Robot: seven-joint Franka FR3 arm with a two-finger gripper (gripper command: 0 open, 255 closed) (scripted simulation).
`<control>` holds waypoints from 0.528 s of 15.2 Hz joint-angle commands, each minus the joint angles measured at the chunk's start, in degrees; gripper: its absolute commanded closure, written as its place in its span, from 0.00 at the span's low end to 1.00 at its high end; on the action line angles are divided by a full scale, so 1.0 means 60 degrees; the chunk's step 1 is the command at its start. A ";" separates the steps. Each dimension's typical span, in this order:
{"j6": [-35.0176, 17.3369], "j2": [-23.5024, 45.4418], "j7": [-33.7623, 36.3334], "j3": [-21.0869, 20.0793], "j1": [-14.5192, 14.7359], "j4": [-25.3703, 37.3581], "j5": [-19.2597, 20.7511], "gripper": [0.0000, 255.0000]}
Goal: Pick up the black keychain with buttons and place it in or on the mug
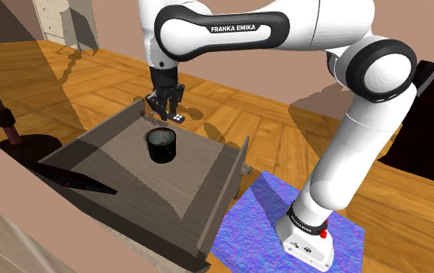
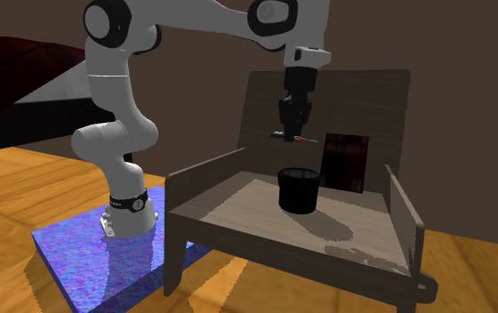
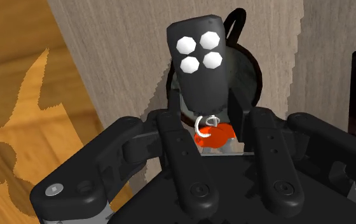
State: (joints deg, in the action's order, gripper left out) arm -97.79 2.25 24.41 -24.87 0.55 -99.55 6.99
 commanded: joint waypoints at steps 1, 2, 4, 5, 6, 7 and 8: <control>-0.0219 0.0001 0.0003 0.0009 -0.0010 -0.0215 0.0005 1.00; -0.0346 0.0004 0.0016 0.0010 -0.0011 -0.0339 0.0009 1.00; -0.0597 0.0018 0.0044 0.0013 -0.0014 -0.0579 0.0021 1.00; -0.0722 0.0029 0.0059 0.0014 -0.0014 -0.0695 0.0029 1.00; -0.0847 0.0042 0.0075 0.0015 -0.0015 -0.0809 0.0038 1.00; -0.0971 0.0057 0.0092 0.0015 -0.0015 -0.0920 0.0048 1.00; -0.1094 0.0074 0.0110 0.0016 -0.0015 -0.1029 0.0060 1.00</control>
State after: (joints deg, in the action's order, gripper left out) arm -103.47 2.40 24.81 -24.72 0.39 -105.12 7.20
